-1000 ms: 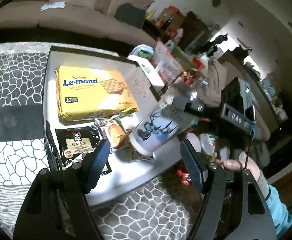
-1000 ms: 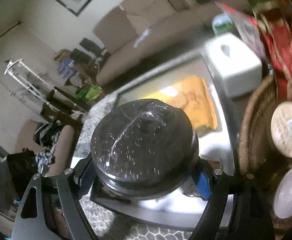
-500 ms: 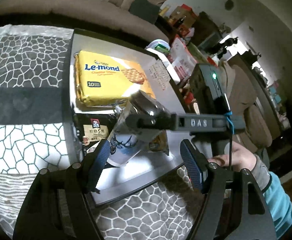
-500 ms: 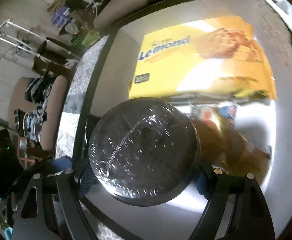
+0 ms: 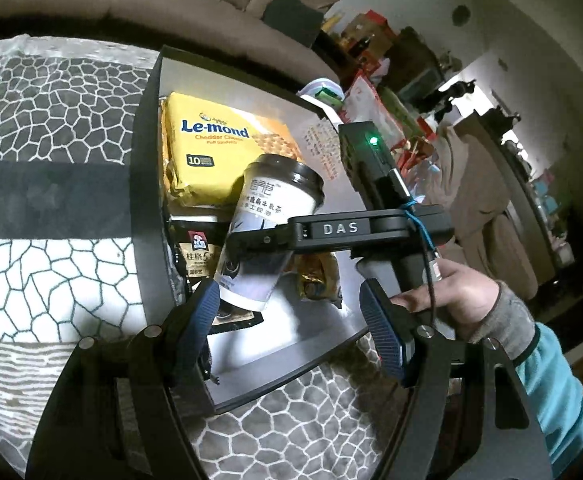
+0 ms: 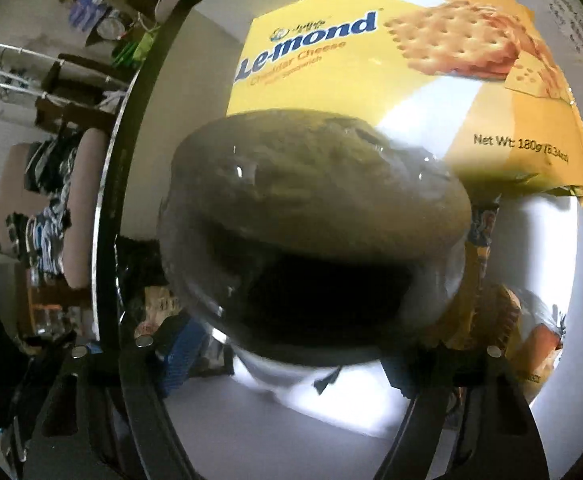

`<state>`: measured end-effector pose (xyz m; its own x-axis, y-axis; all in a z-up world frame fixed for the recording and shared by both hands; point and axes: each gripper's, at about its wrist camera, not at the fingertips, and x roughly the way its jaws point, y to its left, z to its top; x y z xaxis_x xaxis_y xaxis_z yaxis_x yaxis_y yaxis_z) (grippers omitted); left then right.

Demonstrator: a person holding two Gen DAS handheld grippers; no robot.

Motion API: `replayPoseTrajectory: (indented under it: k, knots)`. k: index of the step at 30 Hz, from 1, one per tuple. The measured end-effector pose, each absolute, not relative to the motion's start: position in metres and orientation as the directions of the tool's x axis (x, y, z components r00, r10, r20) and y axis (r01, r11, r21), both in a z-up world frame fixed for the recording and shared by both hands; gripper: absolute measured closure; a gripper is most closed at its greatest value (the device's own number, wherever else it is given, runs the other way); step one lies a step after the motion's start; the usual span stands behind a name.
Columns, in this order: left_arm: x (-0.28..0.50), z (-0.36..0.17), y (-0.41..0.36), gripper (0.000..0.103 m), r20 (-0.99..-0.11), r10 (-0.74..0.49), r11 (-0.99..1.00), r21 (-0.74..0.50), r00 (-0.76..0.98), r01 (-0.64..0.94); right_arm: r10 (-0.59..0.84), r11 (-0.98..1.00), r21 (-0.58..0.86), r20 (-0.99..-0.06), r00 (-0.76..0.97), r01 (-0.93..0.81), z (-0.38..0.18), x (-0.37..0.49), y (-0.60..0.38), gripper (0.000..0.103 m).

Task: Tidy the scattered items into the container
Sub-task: 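Lower the drink cup upright into the box beside the cookie packets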

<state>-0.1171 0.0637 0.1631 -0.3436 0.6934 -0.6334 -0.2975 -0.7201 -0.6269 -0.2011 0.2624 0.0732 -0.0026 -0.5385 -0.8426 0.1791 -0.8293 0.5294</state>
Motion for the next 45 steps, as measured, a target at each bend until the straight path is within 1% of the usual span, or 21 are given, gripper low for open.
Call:
replayPoseTrajectory:
  k: [3, 5, 6, 8, 10, 12, 13, 14, 19, 22, 24, 28, 31, 34, 35, 36, 39, 42, 45]
  knots:
    - [-0.116, 0.165, 0.06, 0.034, -0.622, 0.7, -0.713, -0.637, -0.349, -0.295, -0.546, -0.81, 0.541, -0.836, 0.043, 0.225, 0.081, -0.198, 0.264, 0.035]
    - [-0.115, 0.167, 0.058, 0.034, -0.616, 0.704, -0.709, -0.64, -0.354, -0.296, -0.563, -0.787, 0.56, -0.823, 0.07, 0.258, 0.091, -0.194, 0.258, 0.045]
    - [-0.114, 0.168, 0.058, 0.034, -0.612, 0.706, -0.706, -0.643, -0.355, -0.297, -0.562, -0.782, 0.56, -0.823, 0.079, 0.272, 0.094, -0.192, 0.258, 0.046]
    - [-0.113, 0.169, 0.057, 0.034, -0.611, 0.705, -0.707, -0.643, -0.36, -0.295, -0.493, -0.824, 0.487, -0.868, 0.059, 0.288, 0.1, -0.188, 0.263, 0.045]
    - [-0.114, 0.17, 0.057, 0.034, -0.617, 0.7, -0.713, -0.638, -0.36, -0.292, -0.478, -0.841, 0.469, -0.878, 0.039, 0.27, 0.103, -0.186, 0.273, 0.044]
    - [-0.114, 0.171, 0.059, 0.033, -0.632, 0.685, -0.728, -0.619, -0.364, -0.295, -0.486, -0.848, 0.468, -0.874, -0.011, 0.249, 0.111, -0.184, 0.283, 0.037]
    - [-0.113, 0.172, 0.061, 0.033, -0.641, 0.676, -0.736, -0.607, -0.364, -0.3, -0.5, -0.847, 0.48, -0.866, -0.034, 0.228, 0.113, -0.184, 0.291, 0.027]
    - [-0.113, 0.172, 0.064, 0.032, -0.652, 0.666, -0.745, -0.592, -0.361, -0.306, -0.516, -0.844, 0.496, -0.855, -0.055, 0.205, 0.115, -0.184, 0.299, 0.024]
    - [-0.109, 0.18, 0.077, 0.031, -0.683, 0.635, -0.772, -0.54, -0.36, -0.336, -0.527, -0.85, 0.515, -0.834, -0.165, 0.111, 0.125, -0.181, 0.338, 0.023]
    - [-0.109, 0.184, 0.082, 0.03, -0.691, 0.627, -0.777, -0.522, -0.36, -0.35, -0.517, -0.856, 0.503, -0.824, -0.23, 0.122, 0.143, -0.172, 0.349, 0.022]
    - [-0.109, 0.187, 0.087, 0.028, -0.702, 0.611, -0.789, -0.502, -0.365, -0.355, -0.523, -0.852, 0.506, -0.809, -0.268, 0.136, 0.154, -0.159, 0.355, 0.02]
    - [-0.105, 0.188, 0.095, 0.026, -0.711, 0.596, -0.799, -0.479, -0.372, -0.364, -0.563, -0.825, 0.537, -0.758, -0.329, 0.175, 0.167, -0.128, 0.369, 0.017]
    - [-0.095, 0.183, 0.105, 0.019, -0.741, 0.545, -0.83, -0.412, -0.392, -0.376, -0.582, -0.811, 0.549, -0.728, -0.363, 0.201, 0.168, -0.109, 0.365, 0.014]
    - [-0.085, 0.177, 0.113, 0.01, -0.773, 0.477, -0.866, -0.331, -0.419, -0.374, -0.574, -0.817, 0.538, -0.723, -0.384, 0.209, 0.159, -0.094, 0.358, 0.006]
    - [-0.083, 0.175, 0.114, 0.003, -0.778, 0.462, -0.873, -0.314, -0.425, -0.373, -0.567, -0.822, 0.532, -0.725, -0.392, 0.206, 0.155, -0.09, 0.356, 0.0]
    - [-0.08, 0.174, 0.116, 0.0, -0.783, 0.444, -0.881, -0.294, -0.435, -0.37, -0.56, -0.826, 0.526, -0.725, -0.401, 0.202, 0.152, -0.087, 0.354, 0.0]
    - [-0.071, 0.172, 0.119, 0.0, -0.799, 0.386, -0.908, -0.24, -0.46, -0.345, -0.504, -0.861, 0.47, -0.733, -0.456, 0.196, 0.153, -0.077, 0.349, 0.0]
    - [-0.064, 0.17, 0.122, 0.0, -0.804, 0.315, -0.937, -0.179, -0.505, -0.299, -0.409, -0.911, 0.37, -0.747, -0.524, 0.182, 0.158, -0.067, 0.343, 0.0]
    - [-0.06, 0.168, 0.123, 0.0, -0.794, 0.261, -0.957, -0.138, -0.55, -0.255, -0.371, -0.926, 0.341, -0.741, -0.559, 0.162, 0.156, -0.062, 0.338, 0.0]
